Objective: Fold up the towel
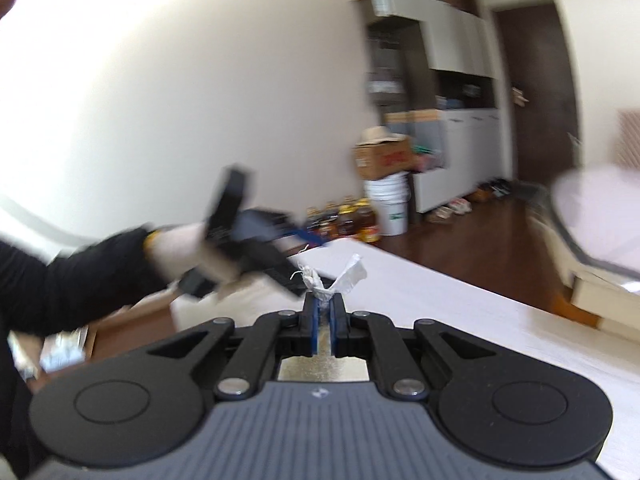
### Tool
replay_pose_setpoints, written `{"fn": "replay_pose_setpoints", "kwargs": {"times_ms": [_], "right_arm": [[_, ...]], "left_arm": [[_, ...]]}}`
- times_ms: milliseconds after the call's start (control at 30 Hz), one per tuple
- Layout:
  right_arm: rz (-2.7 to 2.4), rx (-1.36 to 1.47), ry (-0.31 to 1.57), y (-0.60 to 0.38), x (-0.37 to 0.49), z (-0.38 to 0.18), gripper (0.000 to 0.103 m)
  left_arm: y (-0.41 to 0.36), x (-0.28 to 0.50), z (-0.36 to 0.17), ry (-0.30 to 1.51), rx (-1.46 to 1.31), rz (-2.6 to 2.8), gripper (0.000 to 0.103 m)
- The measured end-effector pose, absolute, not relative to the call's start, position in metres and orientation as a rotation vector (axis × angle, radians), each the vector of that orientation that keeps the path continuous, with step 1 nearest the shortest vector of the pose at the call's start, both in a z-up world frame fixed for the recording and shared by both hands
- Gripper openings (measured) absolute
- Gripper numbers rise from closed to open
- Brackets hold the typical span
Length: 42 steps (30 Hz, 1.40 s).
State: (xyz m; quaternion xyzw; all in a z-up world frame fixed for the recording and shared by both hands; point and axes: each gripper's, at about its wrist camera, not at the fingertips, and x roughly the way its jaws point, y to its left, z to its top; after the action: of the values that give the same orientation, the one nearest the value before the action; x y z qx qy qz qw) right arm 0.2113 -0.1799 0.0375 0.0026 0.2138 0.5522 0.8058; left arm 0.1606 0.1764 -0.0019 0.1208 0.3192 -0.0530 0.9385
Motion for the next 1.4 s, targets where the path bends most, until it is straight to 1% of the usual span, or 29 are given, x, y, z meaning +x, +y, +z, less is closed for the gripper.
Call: {"fn": "replay_pose_setpoints", "kwargs": {"times_ms": [133, 333, 533, 567, 633, 733, 933, 1033, 1100, 1200, 1400], "right_arm": [[1.082, 0.104, 0.562, -0.195, 0.254, 0.013, 0.006], [0.950, 0.170, 0.705, -0.200, 0.287, -0.027, 0.006], [0.856, 0.130, 0.757, -0.195, 0.299, -0.046, 0.010], [0.841, 0.118, 0.756, -0.193, 0.300, -0.048, 0.011], [0.817, 0.094, 0.751, -0.189, 0.302, -0.053, 0.022], [0.777, 0.047, 0.701, -0.186, 0.298, -0.049, 0.023], [0.777, -0.020, 0.542, -0.185, 0.271, -0.028, 0.023], [0.808, -0.114, 0.549, -0.174, 0.268, -0.029, 0.022], [0.820, -0.163, 0.555, -0.168, 0.269, -0.031, 0.020], [0.841, -0.202, 0.544, -0.160, 0.269, -0.032, 0.020], [0.840, -0.424, 0.559, -0.143, 0.263, -0.045, 0.020]], "left_arm": [[0.174, 0.161, -0.007, 0.657, 0.251, -0.111, 0.103], [0.166, 0.161, -0.011, 0.656, 0.260, -0.140, 0.103], [0.158, 0.156, -0.012, 0.649, 0.273, -0.167, 0.103], [0.157, 0.156, -0.012, 0.650, 0.273, -0.169, 0.103], [0.155, 0.155, -0.014, 0.655, 0.276, -0.170, 0.103], [0.153, 0.153, -0.015, 0.661, 0.281, -0.164, 0.103], [0.150, 0.137, -0.011, 0.648, 0.239, -0.168, 0.103], [0.141, 0.130, -0.017, 0.666, 0.240, -0.182, 0.103], [0.133, 0.129, -0.025, 0.683, 0.252, -0.179, 0.103], [0.126, 0.130, -0.034, 0.696, 0.268, -0.156, 0.103], [0.124, 0.135, -0.039, 0.694, 0.301, -0.135, 0.103]]}}
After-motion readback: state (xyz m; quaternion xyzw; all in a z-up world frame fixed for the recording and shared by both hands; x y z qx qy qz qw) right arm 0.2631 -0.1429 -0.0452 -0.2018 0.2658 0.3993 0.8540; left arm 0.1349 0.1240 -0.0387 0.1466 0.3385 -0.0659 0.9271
